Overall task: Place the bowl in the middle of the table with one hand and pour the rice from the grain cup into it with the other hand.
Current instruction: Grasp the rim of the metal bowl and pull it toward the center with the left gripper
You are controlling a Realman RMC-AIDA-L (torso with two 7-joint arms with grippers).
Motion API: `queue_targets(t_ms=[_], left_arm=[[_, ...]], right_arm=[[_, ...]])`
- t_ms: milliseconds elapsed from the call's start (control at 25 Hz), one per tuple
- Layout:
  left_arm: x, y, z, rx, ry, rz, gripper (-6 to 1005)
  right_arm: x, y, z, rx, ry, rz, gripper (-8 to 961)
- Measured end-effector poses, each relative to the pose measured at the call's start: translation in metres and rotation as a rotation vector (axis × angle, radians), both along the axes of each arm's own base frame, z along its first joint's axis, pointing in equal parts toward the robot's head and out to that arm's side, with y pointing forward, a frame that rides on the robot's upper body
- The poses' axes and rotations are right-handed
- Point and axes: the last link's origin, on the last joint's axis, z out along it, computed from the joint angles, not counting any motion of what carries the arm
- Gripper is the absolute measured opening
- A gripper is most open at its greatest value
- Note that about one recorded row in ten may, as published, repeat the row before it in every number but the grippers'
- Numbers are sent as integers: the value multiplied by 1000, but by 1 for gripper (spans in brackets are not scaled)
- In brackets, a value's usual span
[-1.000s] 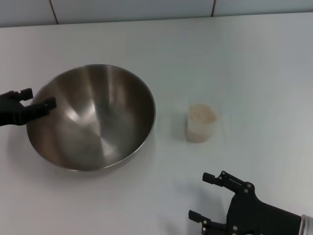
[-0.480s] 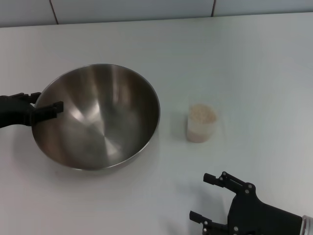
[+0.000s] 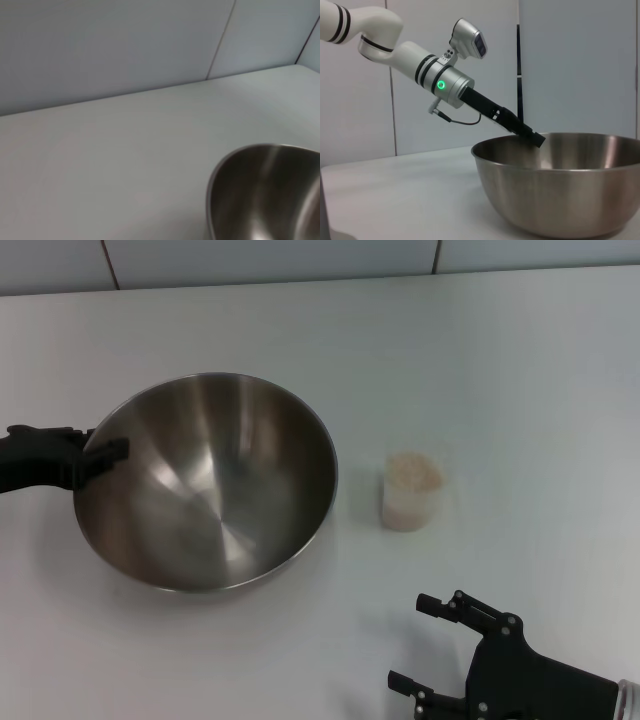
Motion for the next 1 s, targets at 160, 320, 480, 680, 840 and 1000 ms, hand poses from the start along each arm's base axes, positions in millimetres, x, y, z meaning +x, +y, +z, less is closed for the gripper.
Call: queue_targets(t_ms=[160, 320, 480, 680, 840, 1000], left_arm=[[1, 2, 2, 9, -5, 6, 317], [6, 6, 2, -2, -7, 15, 159], [10, 10, 1, -17, -21, 23, 73], [18, 20, 7, -8, -60, 44, 42], [26, 26, 8, -8, -72, 36, 42], [40, 42, -2, -38, -58, 12, 43]], right_arm=[[0, 0, 0, 0, 0, 0, 819], [0, 0, 0, 0, 0, 0, 819], [0, 1, 0, -1, -1, 1, 819], [-1, 2, -1, -1, -3, 4, 819], [-2, 3, -1, -2, -3, 7, 819], [-2, 4, -2, -2, -3, 8, 819]])
